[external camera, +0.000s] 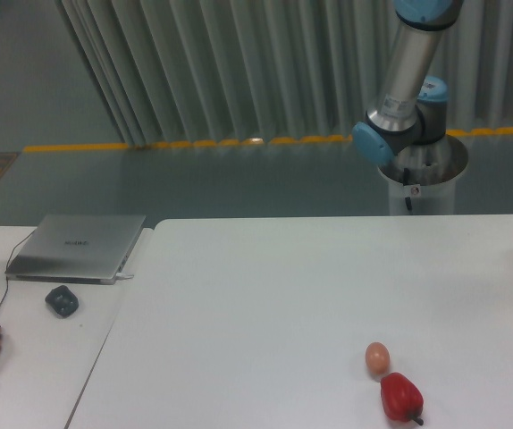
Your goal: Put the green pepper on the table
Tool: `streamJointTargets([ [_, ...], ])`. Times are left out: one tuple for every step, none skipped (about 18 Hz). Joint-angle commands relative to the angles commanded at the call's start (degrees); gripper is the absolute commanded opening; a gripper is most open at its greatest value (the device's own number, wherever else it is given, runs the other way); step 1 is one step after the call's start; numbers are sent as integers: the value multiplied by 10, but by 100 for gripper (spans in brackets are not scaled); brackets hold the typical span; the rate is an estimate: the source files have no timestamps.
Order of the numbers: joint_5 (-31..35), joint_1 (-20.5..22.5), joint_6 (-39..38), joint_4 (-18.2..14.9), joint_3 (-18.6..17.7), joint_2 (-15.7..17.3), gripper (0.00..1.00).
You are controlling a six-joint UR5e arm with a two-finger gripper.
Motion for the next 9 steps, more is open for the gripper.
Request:
streamJointTargets([
  [0, 0, 2, 2, -4, 0, 100],
  [-1, 0, 3, 3, -9, 0, 100],
  [-1, 0, 3, 4, -10, 0, 100],
  [-1, 2, 3, 3, -10, 0, 100],
  [-1, 3, 3, 3, -11, 0, 100],
  [-1, 3, 4, 4, -15, 0, 100],
  [-1, 4, 4, 4, -16, 0, 100],
  [-1, 3, 4, 4, -16, 0, 100],
  [-1, 3, 4, 4, -16, -1, 100],
])
